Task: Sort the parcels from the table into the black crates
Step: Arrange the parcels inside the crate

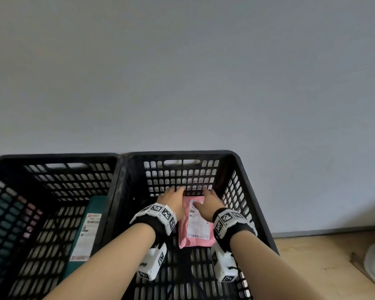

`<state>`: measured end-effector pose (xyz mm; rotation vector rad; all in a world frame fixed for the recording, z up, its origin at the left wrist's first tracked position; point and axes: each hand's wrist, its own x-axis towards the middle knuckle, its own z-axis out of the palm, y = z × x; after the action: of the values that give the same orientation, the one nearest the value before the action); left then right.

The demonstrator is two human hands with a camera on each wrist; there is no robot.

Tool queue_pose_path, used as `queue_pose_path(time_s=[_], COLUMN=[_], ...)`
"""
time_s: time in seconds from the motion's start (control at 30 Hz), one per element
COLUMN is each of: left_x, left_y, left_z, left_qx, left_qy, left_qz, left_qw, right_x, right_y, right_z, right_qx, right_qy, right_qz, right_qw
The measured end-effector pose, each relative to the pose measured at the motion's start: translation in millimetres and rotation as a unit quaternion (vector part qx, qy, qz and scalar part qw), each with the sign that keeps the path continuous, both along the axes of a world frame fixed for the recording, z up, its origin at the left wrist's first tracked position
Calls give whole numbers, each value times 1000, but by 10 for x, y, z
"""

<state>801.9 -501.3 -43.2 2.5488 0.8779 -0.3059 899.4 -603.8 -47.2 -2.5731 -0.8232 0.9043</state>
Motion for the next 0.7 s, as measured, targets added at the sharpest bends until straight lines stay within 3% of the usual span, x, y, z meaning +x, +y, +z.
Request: queue_pose_path(time_s=[0.3,0.7], left_x=[-499,-1806], left_y=[-225,-799], left_z=[1278,1957], left_qx=[70,129], left_qy=[-107,-172], left_qz=[31,122], left_qw=[991,969], right_x=[-406,-1427], right_y=[-177,-566], right_z=[1148,2004], right_qx=[139,186], right_qy=[-62,-119], right_qz=[75,207], right_qw=[985,953])
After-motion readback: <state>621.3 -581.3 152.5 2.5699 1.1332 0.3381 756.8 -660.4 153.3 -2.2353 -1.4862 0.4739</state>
